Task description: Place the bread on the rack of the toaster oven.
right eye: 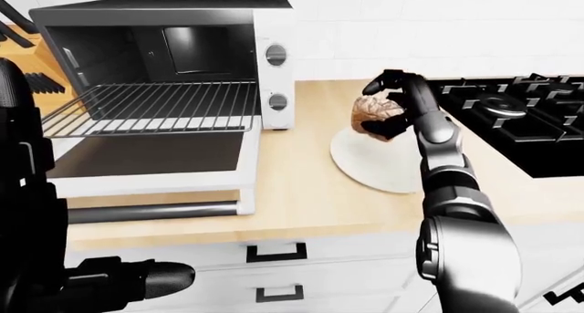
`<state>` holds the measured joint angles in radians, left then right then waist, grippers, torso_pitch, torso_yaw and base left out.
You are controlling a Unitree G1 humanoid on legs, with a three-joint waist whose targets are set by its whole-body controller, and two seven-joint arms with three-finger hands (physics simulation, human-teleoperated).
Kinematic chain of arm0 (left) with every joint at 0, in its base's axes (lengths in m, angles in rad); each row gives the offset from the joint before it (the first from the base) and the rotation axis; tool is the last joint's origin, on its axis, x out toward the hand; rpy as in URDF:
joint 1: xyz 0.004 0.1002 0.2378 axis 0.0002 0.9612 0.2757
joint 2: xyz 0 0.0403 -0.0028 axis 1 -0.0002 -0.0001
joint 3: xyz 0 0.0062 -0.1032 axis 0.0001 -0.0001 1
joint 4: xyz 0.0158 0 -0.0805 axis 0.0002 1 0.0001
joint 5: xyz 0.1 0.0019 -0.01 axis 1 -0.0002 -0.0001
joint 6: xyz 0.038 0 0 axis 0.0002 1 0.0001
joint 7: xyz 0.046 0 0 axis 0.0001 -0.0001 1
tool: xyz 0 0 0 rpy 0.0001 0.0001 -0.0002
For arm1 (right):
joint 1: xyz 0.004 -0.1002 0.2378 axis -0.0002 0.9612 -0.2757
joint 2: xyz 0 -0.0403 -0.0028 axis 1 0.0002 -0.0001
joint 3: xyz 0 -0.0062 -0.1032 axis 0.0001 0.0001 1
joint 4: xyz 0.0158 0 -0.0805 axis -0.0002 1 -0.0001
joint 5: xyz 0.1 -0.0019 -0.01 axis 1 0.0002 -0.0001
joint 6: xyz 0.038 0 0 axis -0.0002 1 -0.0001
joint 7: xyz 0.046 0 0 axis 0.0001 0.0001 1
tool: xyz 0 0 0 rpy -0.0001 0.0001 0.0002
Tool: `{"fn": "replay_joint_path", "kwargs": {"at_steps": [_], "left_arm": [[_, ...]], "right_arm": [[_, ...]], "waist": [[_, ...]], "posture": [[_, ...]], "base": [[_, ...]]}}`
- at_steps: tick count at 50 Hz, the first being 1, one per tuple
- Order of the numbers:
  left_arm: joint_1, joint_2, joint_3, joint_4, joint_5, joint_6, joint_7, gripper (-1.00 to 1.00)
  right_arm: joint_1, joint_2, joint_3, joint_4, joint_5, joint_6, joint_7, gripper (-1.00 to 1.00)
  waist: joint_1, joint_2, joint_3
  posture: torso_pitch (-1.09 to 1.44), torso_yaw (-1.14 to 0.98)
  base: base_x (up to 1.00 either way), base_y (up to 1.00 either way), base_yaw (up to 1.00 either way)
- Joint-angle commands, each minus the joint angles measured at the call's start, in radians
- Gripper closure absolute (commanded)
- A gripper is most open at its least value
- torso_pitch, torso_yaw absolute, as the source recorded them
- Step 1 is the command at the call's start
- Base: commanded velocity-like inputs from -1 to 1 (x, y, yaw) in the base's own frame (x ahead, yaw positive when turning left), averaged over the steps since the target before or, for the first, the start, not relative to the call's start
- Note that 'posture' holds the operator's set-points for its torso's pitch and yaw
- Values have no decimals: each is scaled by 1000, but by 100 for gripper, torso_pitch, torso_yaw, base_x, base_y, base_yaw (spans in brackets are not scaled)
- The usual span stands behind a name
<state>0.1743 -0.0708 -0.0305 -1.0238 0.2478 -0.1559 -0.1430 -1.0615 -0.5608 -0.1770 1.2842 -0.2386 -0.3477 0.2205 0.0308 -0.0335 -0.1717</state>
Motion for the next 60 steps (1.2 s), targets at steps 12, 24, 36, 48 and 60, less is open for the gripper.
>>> {"fn": "replay_joint_path", "kwargs": {"at_steps": [12, 24, 36, 48, 60], "left_arm": [[-2, -5, -11, -23, 2, -21, 4, -100], [-9, -9, -4, -23, 0, -18, 0, -100], [-37, -17, 21, -23, -13, -3, -15, -100], [-33, -18, 20, -23, -13, -6, -16, -100], [-38, -18, 19, -23, -13, -3, -17, -100]], "right_arm": [[-45, -25, -5, -143, 60, 1, 60, 100], [-8, -10, -8, -346, 103, 95, 126, 100], [10, 19, -10, -541, 126, 217, 160, 100], [26, 43, -10, -679, 141, 308, 184, 100], [20, 63, -5, -763, 154, 379, 200, 100]], "waist": [[-1, -6, -10], [-2, -4, -8], [-4, -2, -5], [-5, 0, -3], [-6, 3, -2]], "posture": [[-20, 0], [-20, 0], [-20, 0], [-20, 0], [-20, 0]], "base": [[0, 0, 0], [0, 0, 0], [0, 0, 0], [0, 0, 0], [0, 0, 0]]}}
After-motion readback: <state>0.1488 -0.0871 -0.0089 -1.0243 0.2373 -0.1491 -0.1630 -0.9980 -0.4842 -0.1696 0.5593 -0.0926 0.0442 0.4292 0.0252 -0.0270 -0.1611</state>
